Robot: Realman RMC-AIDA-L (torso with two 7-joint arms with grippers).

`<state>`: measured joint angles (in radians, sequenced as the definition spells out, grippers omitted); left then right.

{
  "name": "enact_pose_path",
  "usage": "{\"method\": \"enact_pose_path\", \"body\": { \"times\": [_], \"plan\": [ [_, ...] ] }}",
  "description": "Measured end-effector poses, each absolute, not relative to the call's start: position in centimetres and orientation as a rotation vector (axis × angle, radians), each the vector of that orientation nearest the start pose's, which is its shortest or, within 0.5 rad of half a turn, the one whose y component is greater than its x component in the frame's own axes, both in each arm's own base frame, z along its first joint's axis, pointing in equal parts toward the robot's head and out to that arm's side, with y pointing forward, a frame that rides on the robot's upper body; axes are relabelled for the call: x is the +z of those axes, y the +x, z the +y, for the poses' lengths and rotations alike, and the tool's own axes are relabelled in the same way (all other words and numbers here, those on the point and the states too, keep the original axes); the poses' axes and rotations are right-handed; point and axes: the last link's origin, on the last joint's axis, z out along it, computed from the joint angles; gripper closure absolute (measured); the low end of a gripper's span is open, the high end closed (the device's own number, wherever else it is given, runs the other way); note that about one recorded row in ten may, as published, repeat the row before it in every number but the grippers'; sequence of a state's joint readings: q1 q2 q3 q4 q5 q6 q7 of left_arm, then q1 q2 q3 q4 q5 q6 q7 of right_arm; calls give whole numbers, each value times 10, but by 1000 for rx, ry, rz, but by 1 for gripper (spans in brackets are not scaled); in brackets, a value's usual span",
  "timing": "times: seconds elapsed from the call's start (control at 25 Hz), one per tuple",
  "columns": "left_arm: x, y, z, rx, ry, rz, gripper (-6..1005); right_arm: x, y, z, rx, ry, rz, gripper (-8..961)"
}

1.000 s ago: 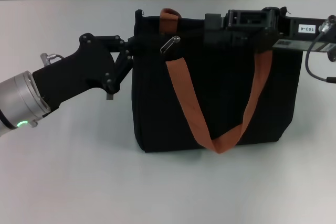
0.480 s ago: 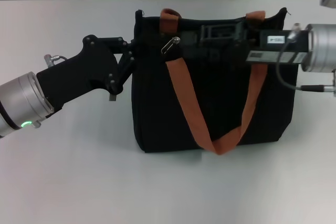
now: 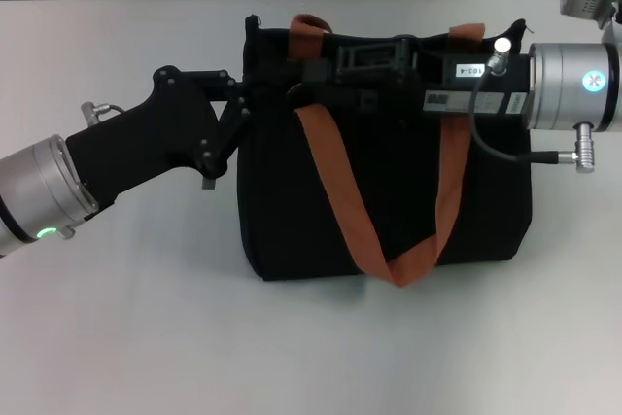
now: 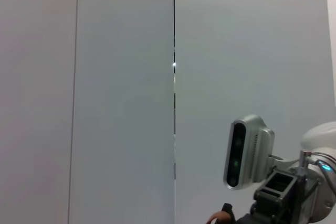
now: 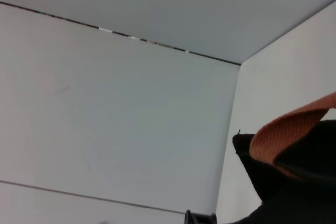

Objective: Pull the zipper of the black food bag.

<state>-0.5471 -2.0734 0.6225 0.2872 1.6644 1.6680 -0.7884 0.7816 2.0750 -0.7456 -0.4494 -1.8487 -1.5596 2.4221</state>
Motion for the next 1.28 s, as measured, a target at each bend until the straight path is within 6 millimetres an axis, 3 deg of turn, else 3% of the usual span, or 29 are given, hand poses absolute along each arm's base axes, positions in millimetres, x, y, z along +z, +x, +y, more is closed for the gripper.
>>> {"method": "enact_pose_path", "body": {
  "times": [0.72, 0.88, 0.96, 1.16, 1.28],
  "plan": [
    [-18, -240, 313, -1173, -2445, -180, 970, -28, 169, 367, 1058, -2482, 2077, 511],
    [-17, -242, 313, -1166, -2438, -187, 970, -10, 177, 366, 1141, -2454, 2060, 511],
    [-17, -243, 313, -1163, -2437, -187, 970, 9, 181, 368, 1218, -2440, 1997, 512],
    [-17, -242, 313, -1163, -2437, -187, 970, 30, 184, 375, 1210, -2449, 1902, 520],
    [-17, -242, 313, -1165, -2438, -187, 970, 29, 181, 379, 1140, -2478, 1882, 527]
  ]
}}
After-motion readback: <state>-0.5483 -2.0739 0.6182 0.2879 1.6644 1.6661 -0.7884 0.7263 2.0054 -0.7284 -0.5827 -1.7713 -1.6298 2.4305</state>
